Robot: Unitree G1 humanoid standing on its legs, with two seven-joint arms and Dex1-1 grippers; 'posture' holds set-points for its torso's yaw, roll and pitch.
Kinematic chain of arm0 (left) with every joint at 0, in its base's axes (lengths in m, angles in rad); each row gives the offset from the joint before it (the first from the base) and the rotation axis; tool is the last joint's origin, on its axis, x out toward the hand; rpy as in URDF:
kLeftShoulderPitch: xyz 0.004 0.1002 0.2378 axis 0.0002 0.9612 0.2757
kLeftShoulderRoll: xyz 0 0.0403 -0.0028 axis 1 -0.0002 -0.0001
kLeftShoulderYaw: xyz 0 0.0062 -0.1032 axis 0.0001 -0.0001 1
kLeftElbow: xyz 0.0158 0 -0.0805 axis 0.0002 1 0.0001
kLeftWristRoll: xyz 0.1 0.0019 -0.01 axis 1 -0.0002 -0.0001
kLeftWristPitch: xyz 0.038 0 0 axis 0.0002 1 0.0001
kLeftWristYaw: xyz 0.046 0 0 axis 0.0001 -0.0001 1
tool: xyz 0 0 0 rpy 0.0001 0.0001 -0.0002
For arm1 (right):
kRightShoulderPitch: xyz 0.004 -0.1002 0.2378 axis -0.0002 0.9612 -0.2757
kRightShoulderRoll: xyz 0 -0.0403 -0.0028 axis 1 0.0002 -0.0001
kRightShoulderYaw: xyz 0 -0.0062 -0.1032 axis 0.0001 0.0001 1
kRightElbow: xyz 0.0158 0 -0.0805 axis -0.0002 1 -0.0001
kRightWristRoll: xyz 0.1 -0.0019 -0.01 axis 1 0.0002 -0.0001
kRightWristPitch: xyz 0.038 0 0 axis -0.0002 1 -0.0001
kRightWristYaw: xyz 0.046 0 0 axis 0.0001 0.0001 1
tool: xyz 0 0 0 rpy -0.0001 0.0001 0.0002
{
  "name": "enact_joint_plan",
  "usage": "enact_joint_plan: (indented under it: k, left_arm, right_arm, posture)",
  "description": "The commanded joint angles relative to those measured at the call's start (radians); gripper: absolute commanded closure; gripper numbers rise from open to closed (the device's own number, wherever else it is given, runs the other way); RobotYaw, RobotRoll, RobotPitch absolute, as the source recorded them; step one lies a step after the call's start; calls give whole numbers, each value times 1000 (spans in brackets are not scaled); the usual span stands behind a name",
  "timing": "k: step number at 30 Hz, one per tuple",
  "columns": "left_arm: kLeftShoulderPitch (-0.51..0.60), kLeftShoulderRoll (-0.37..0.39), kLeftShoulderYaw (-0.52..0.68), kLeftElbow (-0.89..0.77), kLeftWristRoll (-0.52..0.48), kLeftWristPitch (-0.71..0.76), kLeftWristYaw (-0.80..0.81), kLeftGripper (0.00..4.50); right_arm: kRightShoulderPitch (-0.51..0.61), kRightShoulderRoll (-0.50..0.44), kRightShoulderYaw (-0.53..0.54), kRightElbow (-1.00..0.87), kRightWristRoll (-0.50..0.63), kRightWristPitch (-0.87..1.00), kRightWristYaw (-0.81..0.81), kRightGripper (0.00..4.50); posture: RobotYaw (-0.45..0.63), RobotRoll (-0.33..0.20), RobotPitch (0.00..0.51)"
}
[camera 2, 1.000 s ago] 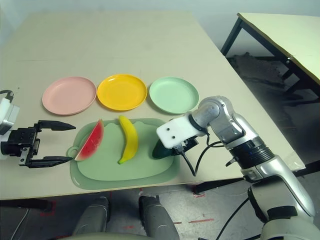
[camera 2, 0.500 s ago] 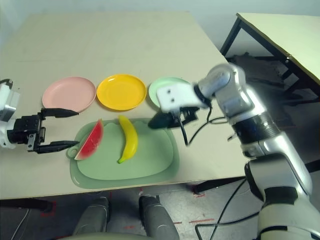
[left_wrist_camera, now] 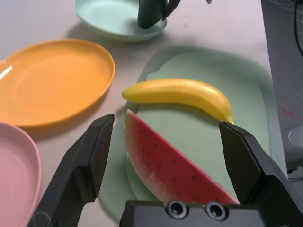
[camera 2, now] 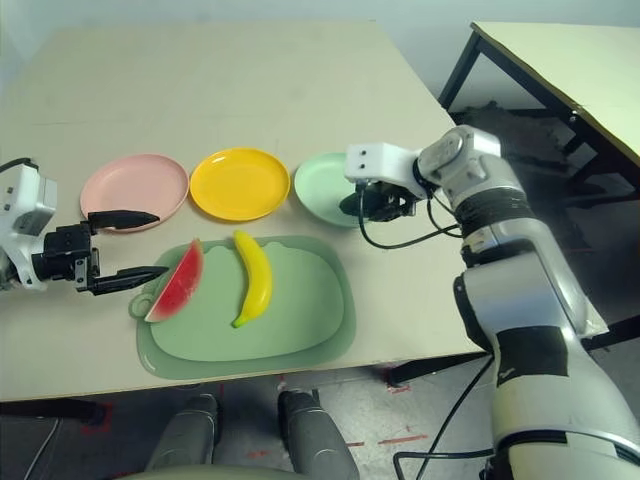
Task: Place the fruits into color-matched plates.
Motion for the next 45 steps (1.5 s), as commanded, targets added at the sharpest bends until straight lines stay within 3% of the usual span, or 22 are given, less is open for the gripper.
enact_joint_plan:
  k: [1,2,3,5,10,16,24,28,45]
  left_arm:
    - [16,16,0,-4,16,-10,-8,0]
    - [16,18,-1,-3,17,-10,-9,0]
    - [16,18,-1,-2,17,-10,-10,0]
    - [15,19,-1,-1,16,-9,-12,0]
    - [17,22,0,11,19,-18,-19,0]
    - [16,31,8,40,25,-70,-61,0]
    - [53,97,50,67,1,-128,-189,0]
    - [53,116,61,54,-12,-111,-196,0]
    - [46,133,59,17,-20,-69,-162,0]
  right_arm:
    - [-15,19,-10,39,-17,-23,-50,1314]
    - [-16,23,-11,42,-17,-35,-59,1314]
    - [-19,26,-12,45,-16,-43,-66,571]
    - [-29,30,-17,49,-15,-58,-81,45]
    - [-70,23,-17,42,-16,-98,-70,45]
    - [-88,13,-41,-153,74,-198,194,45]
    - [170,-12,-14,-835,285,-187,456,45]
    - [254,-1,8,-997,310,-133,484,45]
    - [192,121,122,-799,187,-286,444,45]
  posture:
    - [55,0,134]
    - [56,0,135]
    - [57,0,135]
    - [57,0,135]
    - [49,0,137]
    - [44,0,138]
    - [46,0,145]
    - [57,0,147]
    - [72,0,162]
